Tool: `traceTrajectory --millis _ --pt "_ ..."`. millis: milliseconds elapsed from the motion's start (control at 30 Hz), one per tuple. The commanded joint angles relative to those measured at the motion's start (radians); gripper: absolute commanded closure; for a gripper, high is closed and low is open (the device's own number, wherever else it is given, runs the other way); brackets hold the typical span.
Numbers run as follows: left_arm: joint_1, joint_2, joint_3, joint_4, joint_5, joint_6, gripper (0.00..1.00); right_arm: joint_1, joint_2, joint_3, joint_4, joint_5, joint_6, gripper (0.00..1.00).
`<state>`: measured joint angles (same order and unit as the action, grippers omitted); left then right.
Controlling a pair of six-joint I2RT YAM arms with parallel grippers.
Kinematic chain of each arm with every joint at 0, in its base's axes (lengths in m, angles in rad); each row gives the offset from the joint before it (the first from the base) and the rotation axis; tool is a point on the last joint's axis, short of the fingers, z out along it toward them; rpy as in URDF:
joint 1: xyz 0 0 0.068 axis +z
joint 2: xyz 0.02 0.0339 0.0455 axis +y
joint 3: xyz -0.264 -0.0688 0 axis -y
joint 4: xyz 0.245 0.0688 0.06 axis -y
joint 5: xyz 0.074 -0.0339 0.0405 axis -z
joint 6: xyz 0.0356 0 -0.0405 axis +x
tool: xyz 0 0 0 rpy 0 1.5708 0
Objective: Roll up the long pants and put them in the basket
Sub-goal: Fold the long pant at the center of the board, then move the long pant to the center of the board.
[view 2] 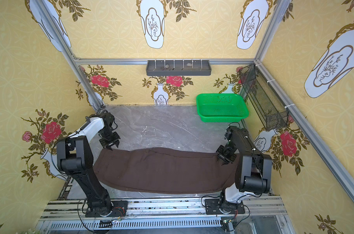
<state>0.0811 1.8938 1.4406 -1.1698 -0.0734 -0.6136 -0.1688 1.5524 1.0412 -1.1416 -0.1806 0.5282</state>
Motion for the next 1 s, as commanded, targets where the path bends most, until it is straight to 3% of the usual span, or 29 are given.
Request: traceTrajectory --millis 0,333,467,667,967 --pt "0.006 0.039 0.007 -0.004 0.044 -0.067 0.65 0.000 0.007 0.021 -0.003 0.009 -0.009 0.69" --pt "0.006 0.099 -0.065 0.029 0.059 -0.092 0.67 -0.041 0.032 0.074 -0.006 0.010 -0.014 0.70" --pt "0.006 0.126 -0.075 0.060 0.045 -0.097 0.79 -0.047 0.052 0.101 -0.003 0.003 -0.015 0.70" --pt "0.007 0.187 0.016 0.046 0.008 -0.074 1.00 -0.082 0.053 0.069 0.014 0.022 -0.025 0.70" --pt "0.039 0.290 0.202 0.004 -0.076 -0.006 1.00 -0.157 0.059 0.043 0.031 0.031 -0.042 0.70"
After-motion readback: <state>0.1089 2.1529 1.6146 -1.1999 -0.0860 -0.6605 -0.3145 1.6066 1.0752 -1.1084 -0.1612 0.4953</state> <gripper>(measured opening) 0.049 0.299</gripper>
